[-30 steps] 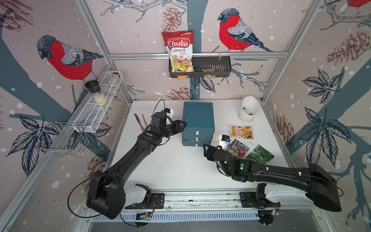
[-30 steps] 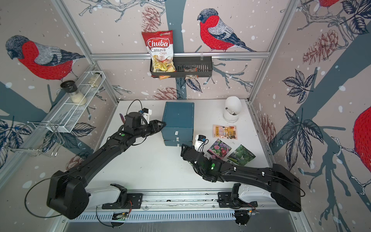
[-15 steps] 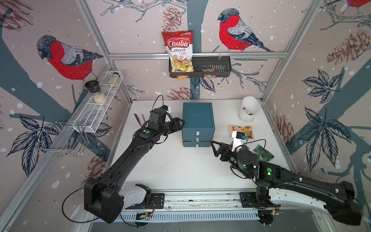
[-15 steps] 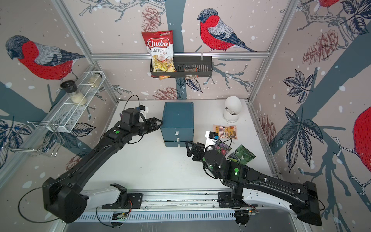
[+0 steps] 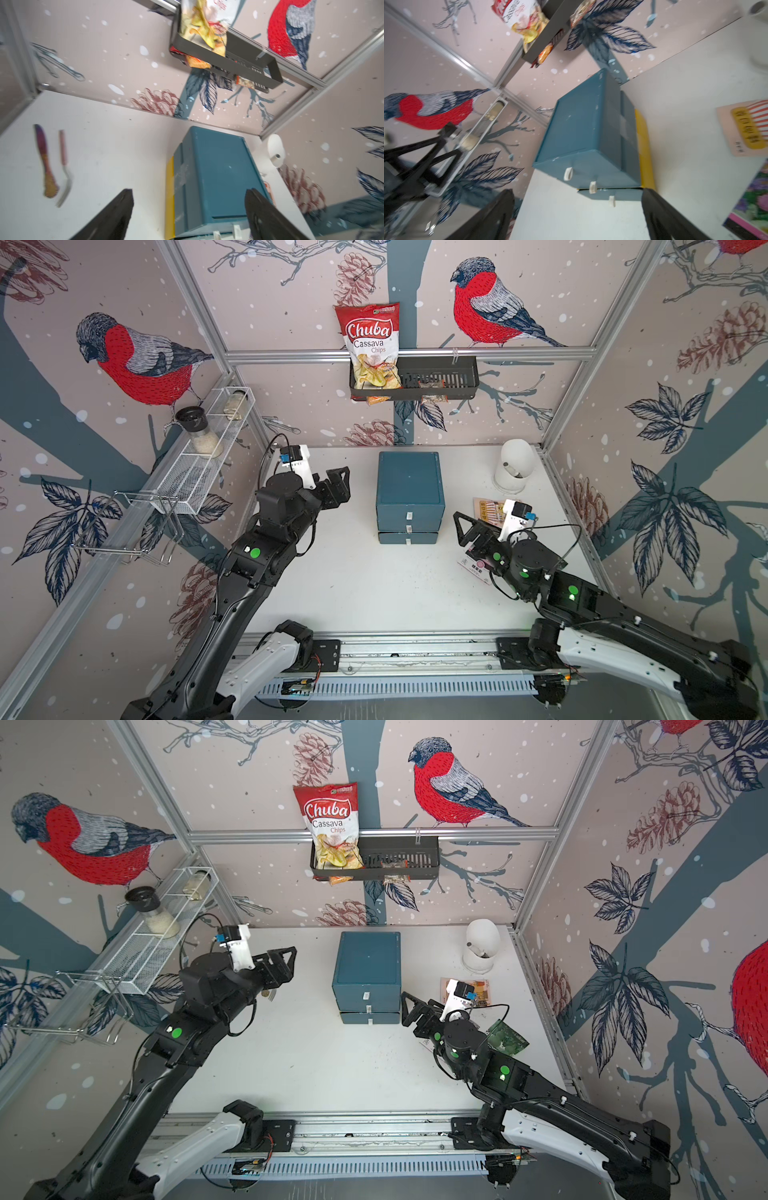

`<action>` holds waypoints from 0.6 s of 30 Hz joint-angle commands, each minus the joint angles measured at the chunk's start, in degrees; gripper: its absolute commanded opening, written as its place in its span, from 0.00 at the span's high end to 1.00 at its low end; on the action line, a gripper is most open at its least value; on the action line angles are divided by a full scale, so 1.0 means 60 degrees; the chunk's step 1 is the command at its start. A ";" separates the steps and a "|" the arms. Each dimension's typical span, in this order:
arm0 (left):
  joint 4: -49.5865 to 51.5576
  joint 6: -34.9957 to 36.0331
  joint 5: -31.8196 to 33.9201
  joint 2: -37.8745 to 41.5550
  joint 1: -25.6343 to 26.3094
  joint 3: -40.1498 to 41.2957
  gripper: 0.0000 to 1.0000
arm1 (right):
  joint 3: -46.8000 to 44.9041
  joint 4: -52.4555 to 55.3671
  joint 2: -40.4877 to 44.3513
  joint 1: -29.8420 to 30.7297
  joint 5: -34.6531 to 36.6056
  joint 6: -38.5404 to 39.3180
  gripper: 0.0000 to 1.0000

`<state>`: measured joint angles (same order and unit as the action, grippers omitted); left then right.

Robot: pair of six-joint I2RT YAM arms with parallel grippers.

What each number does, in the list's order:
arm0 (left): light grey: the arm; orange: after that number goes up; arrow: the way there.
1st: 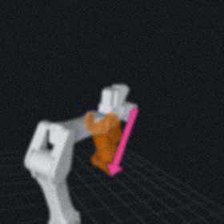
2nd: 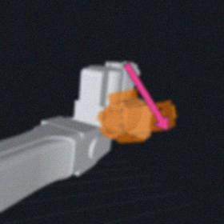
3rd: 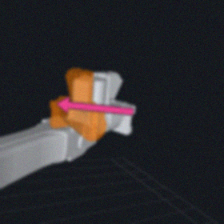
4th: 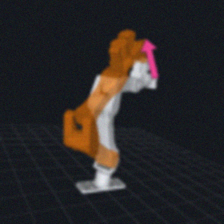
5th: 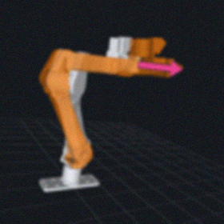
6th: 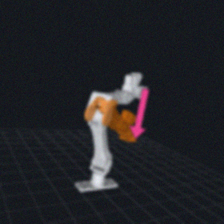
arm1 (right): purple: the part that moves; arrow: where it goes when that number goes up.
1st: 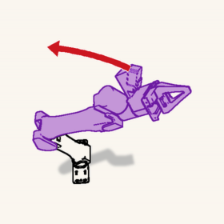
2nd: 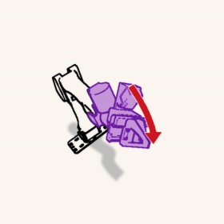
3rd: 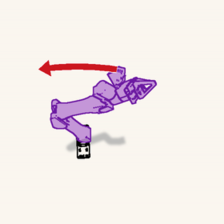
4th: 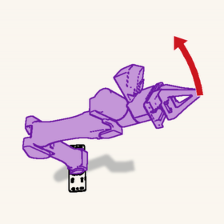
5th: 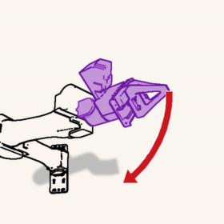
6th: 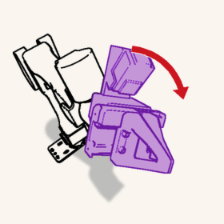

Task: Take the seed bags out of the drawer
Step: Reset both arms

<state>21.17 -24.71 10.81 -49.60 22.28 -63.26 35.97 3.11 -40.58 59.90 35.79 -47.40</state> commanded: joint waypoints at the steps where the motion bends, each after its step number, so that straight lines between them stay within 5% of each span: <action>1: -0.1710 0.0540 0.2992 0.0572 0.0007 0.0939 0.10 | -0.0543 -0.0898 0.0001 -0.0600 0.2048 0.1149 0.00; 5: -0.4716 0.1007 0.5112 0.1388 -0.0116 0.3465 0.09 | -0.0980 -0.1345 -0.0261 -0.2616 0.2416 0.1638 0.00; 10: -0.5320 0.1014 0.5639 0.0011 -0.1164 0.3932 0.03 | -0.0497 -0.0790 -0.2070 -0.7062 -0.0800 0.1868 0.00; 13: -0.6031 0.1031 0.5726 -0.1130 -0.2007 0.4340 0.03 | -0.0345 -0.0503 -0.2850 -0.8560 -0.0336 0.1748 0.00; 18: -0.7750 0.1528 0.5230 -0.2463 -0.3175 0.5531 0.03 | -0.1966 -0.2484 -0.2633 -0.9680 0.1002 0.2447 0.00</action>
<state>-15.64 -18.02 42.39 -62.39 4.97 -32.97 27.18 -4.80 -57.32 3.70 37.63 -35.94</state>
